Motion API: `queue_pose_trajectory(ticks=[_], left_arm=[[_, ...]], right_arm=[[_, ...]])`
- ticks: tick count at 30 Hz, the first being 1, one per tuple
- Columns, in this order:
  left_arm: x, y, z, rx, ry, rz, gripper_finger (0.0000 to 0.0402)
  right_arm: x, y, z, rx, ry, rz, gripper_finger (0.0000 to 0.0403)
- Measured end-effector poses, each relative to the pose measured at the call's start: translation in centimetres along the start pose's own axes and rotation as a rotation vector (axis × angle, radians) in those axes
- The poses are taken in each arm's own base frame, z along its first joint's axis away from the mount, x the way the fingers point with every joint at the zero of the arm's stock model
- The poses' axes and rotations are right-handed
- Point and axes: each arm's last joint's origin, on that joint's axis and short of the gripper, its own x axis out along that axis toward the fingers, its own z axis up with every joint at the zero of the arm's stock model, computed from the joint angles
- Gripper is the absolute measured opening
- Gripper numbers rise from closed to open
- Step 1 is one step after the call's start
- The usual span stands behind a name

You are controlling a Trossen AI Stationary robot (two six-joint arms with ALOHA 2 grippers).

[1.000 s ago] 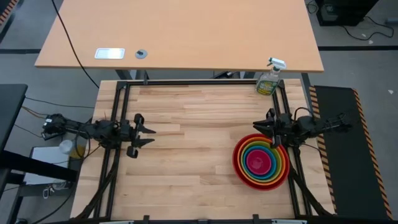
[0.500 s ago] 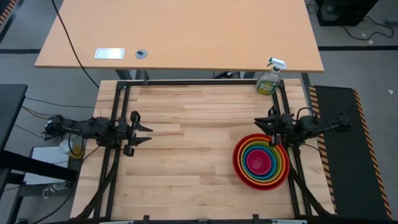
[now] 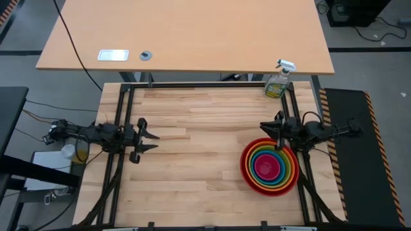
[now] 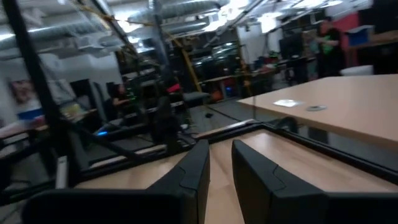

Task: Nest bowls inside each other
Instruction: Return to Home Position

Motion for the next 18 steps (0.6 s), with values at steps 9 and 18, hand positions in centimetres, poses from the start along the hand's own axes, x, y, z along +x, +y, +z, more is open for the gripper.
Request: queue_pose_trajectory(ticks=[9, 18], left_arm=[[0.0, -0.1, -0.2, 0.008, 0.018, -0.031, 0.0155], [0.0, -0.1, -0.6, -0.008, 0.064, -0.023, 0.0155]], right_arm=[[0.2, -1.2, 0.1, -0.011, -0.033, -0.199, 0.0077], [0.1, -1.7, 0.1, 0.042, -0.060, -0.366, 0.0077]])
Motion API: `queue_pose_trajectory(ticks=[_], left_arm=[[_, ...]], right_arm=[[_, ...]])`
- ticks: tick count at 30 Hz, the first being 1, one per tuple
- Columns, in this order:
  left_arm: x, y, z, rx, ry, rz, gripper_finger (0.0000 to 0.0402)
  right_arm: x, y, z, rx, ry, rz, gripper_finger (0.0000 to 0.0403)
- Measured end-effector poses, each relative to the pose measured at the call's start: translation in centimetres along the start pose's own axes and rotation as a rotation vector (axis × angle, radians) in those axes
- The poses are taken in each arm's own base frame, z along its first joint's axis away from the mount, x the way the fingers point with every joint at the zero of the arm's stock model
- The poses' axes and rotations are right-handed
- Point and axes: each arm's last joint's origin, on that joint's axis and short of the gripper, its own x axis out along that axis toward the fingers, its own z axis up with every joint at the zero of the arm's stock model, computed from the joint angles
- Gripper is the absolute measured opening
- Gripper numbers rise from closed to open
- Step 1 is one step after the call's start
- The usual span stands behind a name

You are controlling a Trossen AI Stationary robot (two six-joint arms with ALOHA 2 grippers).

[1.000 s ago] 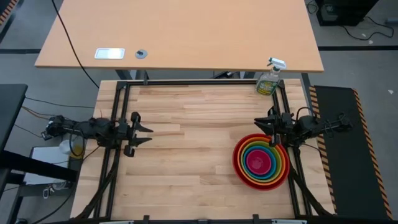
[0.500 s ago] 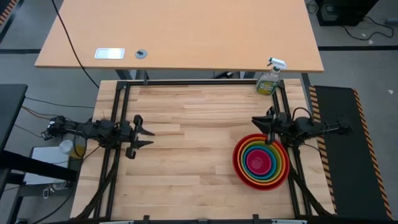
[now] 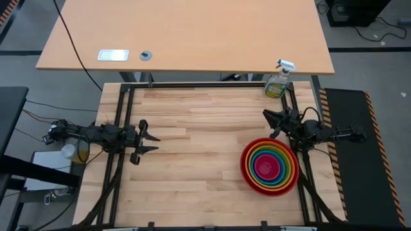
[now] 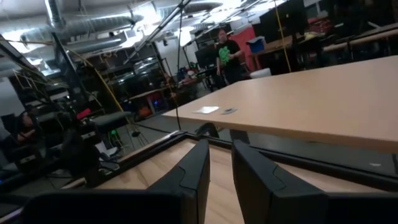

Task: Nest bowls inside each other
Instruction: Return to Home Position

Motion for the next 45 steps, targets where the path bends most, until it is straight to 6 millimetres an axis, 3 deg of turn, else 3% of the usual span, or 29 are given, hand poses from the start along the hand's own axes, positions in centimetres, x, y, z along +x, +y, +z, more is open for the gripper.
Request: queue_pose_trajectory(ticks=[10, 45], left_arm=[[-0.01, 0.05, -0.24, -0.089, 0.024, 0.017, 0.0155], [-0.01, 0.05, -0.31, -0.088, 0.030, 0.017, 0.0155]], right_arm=[[0.00, 0.02, 0.02, 0.027, 0.000, 0.007, 0.0077], [0.00, 0.03, 0.02, 0.027, 0.000, 0.008, 0.0077]])
